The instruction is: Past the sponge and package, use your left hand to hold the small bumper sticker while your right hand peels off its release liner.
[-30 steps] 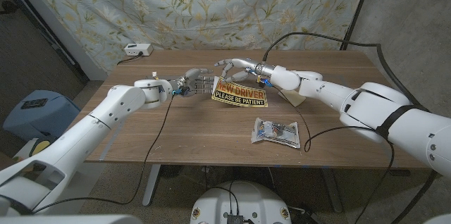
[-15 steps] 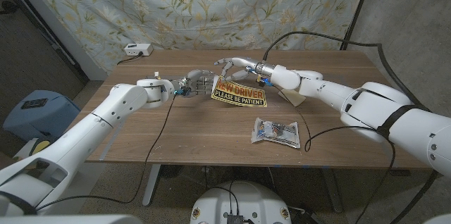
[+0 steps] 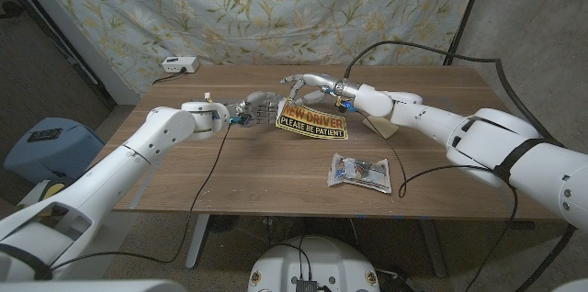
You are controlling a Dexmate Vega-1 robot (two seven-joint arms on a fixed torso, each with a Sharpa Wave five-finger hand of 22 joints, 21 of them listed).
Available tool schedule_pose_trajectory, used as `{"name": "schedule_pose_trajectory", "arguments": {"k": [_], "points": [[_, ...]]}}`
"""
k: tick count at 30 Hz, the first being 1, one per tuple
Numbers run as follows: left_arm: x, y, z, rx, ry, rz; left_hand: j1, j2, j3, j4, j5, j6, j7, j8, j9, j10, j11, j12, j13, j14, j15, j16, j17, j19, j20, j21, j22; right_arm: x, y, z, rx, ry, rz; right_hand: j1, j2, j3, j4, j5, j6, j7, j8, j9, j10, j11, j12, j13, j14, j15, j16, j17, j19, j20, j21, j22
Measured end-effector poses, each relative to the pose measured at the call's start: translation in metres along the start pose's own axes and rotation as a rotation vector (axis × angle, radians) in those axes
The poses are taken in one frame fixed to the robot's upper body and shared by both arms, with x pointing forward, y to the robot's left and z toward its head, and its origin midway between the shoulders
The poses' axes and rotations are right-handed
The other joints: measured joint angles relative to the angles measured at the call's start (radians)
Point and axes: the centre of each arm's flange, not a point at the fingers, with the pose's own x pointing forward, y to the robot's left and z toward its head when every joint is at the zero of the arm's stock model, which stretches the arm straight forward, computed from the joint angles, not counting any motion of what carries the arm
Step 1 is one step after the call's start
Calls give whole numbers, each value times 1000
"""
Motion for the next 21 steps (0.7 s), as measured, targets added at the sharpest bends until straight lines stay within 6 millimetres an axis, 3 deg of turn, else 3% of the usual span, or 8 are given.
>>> {"name": "schedule_pose_trajectory", "arguments": {"k": [14, 16, 21], "points": [[-2, -6, -1, 20, 12, -33, 15, 7, -8, 0, 0, 0, 0, 0, 5, 0, 0, 12, 18, 0, 0, 0, 5, -4, 4, 0, 0, 0, -1, -1, -2, 3, 0, 0, 0, -6, -6, 0, 0, 0, 7, 0, 4, -4, 0, 0, 4, 4, 1, 0, 0, 0, 0, 0], [-2, -7, -2, 21, 13, -34, 20, 6, -8, 0, 0, 15, -7, 4, 5, 1, 0, 20, 22, 7, 5, 0, 5, -3, 3, 3, 0, 0, -1, -1, -2, 4, -1, 0, 0, -6, -6, 0, 0, 0, 7, 1, 4, -4, 0, 0, 4, 4, 1, 0, 0, 0, 0, 0], [-2, -8, -1, 25, 13, -34, 40, 14, -8, 0, 0, 73, -28, 25, 9, 57, -24, 54, 35, 66, -25, 11, 9, 33, -14, 24, 0, 0, -3, -1, -5, 2, -3, 0, 0, -6, -6, 0, 0, 0, 7, 1, 4, -4, 0, 0, 4, 4, 1, 0, 0, 0, 0, 0]]}}
